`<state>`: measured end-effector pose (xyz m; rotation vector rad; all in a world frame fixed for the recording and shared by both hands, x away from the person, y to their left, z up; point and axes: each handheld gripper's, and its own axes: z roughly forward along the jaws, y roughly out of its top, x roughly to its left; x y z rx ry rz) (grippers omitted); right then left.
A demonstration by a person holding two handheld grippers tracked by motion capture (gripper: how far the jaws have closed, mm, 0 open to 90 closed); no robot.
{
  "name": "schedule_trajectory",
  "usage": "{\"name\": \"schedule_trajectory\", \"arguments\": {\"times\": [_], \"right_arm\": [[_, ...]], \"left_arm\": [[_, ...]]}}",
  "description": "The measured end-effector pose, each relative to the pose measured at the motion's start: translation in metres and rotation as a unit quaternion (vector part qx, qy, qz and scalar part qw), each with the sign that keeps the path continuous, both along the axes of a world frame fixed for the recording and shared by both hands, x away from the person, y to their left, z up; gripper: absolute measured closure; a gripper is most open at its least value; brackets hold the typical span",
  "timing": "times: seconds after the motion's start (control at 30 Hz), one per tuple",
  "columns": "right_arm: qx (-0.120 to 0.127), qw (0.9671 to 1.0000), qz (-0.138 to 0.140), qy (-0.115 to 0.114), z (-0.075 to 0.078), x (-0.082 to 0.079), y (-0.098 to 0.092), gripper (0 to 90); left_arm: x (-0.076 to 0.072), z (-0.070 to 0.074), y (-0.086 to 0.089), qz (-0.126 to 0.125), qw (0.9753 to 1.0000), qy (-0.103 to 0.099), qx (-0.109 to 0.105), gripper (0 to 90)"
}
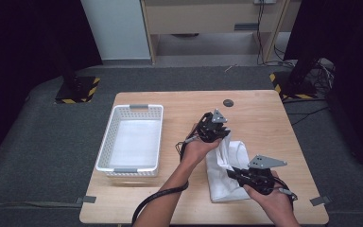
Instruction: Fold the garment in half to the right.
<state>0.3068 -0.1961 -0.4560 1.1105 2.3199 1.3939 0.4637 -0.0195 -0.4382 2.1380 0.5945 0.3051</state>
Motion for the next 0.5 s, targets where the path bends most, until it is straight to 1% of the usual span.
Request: {"name": "schedule_trajectory", "arguments": {"times": [0.5], "right_arm": [[-0.003, 1.0, -0.004, 0.005, -0.0069, 0.0004, -0.0042, 81.3]], "left_arm": [[0.0018, -0.0083, 0.0006, -0.011, 0.9999, -0.003, -0.008, 82.8]]}}
